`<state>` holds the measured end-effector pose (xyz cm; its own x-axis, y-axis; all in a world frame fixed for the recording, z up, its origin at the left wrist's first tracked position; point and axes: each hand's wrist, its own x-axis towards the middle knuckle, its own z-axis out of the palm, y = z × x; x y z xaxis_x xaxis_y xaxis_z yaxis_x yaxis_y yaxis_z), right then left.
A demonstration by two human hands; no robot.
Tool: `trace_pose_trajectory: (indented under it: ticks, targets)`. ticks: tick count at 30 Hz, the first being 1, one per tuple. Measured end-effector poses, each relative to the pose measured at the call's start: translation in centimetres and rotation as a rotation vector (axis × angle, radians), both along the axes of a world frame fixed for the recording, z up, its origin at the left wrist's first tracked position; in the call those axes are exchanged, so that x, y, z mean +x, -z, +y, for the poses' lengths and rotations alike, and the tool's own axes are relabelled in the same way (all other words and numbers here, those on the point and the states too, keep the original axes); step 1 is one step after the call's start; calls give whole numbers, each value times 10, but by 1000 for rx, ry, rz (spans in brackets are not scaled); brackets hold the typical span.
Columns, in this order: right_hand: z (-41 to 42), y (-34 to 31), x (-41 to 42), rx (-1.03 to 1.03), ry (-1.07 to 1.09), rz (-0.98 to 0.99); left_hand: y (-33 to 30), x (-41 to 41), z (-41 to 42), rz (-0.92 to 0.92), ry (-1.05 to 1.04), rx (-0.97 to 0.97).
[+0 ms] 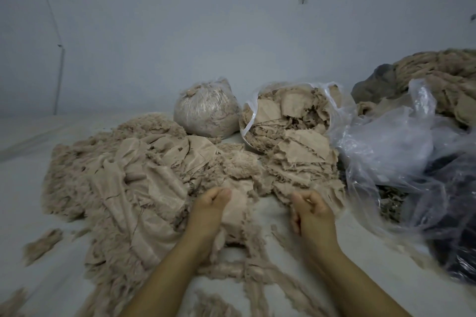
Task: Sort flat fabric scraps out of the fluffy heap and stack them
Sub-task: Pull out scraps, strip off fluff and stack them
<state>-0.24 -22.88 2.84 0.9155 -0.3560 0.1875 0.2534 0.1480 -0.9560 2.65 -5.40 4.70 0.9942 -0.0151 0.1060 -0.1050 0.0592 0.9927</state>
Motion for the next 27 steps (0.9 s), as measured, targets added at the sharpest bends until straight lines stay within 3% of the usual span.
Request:
trace_pose_trajectory:
  ticks: [4,8,11,13,16,18,21,22,24,26,27]
  targets:
    - [14,1,-11,-273,-344,112,2,-4,2,-68,13,100]
    - [28,4,-12,-533,-293,9,4,-8,-4,-127,43,168]
    - [27,7,-9,-523,-111,-49,2,-7,-2,-121,-15,194]
    - [27,10,-7,-491,-117,-35,1,-9,-2,-114,-11,196]
    - [30,18,-5,-351,-169,8,2,-16,-3,14,183,179]
    - [28,18,-2,-315,-93,12,4,-20,-6,75,276,211]
    - [13,9,3,-333,112,47,3,-16,-2,119,205,37]
    - [6,8,2,-359,88,58,1,-13,2,145,167,-54]
    - [4,8,-5,-397,-192,84,1,-10,11,185,145,-168]
    - [7,4,-12,-392,-439,137,1,-10,12,189,193,-163]
    - [9,1,-14,-400,-439,142,2,-11,10,192,209,-141]
